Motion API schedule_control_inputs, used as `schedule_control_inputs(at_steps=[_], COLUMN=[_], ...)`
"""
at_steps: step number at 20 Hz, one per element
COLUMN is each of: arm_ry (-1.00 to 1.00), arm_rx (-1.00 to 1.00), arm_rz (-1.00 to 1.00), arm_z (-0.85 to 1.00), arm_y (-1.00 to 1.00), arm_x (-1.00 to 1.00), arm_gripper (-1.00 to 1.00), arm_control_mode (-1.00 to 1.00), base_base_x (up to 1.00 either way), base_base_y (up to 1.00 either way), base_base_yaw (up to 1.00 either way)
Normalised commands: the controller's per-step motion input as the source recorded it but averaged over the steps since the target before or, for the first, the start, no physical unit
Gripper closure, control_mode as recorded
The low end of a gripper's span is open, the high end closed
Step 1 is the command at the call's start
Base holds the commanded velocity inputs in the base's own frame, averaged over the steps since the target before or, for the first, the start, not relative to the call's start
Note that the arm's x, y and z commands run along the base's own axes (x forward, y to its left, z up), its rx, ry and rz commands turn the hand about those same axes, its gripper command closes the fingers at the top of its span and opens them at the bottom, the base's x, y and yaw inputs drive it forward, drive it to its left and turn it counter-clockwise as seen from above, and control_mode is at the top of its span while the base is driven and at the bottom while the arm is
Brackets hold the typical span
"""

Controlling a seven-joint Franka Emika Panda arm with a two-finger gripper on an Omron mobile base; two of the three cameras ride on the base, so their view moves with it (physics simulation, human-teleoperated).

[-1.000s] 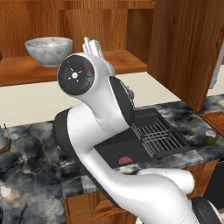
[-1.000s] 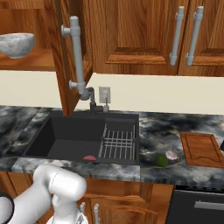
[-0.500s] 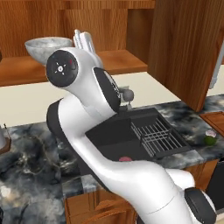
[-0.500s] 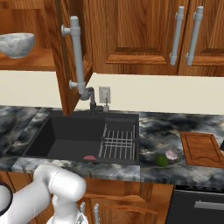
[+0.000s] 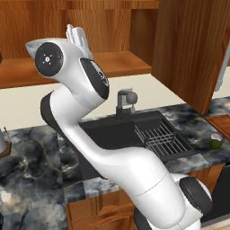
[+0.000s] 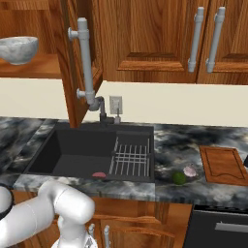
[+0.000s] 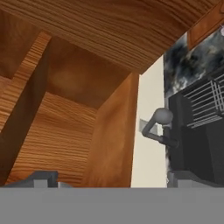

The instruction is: Open the cabinet. Place the bowl and condiment on the counter. Then place the lime and garlic on the cutting board.

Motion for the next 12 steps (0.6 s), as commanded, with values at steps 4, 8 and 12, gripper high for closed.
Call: schedule_control_inputs(at_steps=[4, 8, 12], arm_ry=[0.00, 0.00, 0.00], arm_rx=[0.01, 0.02, 0.02], arm_rz=[-0.03, -0.03, -0.01], arm_z=[0.01, 0.00, 0.00], arm_y=[0.21, 0.22, 0.23], arm_x=[0.44, 0.44, 0.42], arm_gripper=[-1.00, -1.00, -1.00], arm_control_mode=[-1.00, -1.00, -1.00], base_base_x=[0.00, 0.00, 0.00], base_base_y=[0.00, 0.00, 0.00], base_base_yaw=[0.00, 0.00, 0.00])
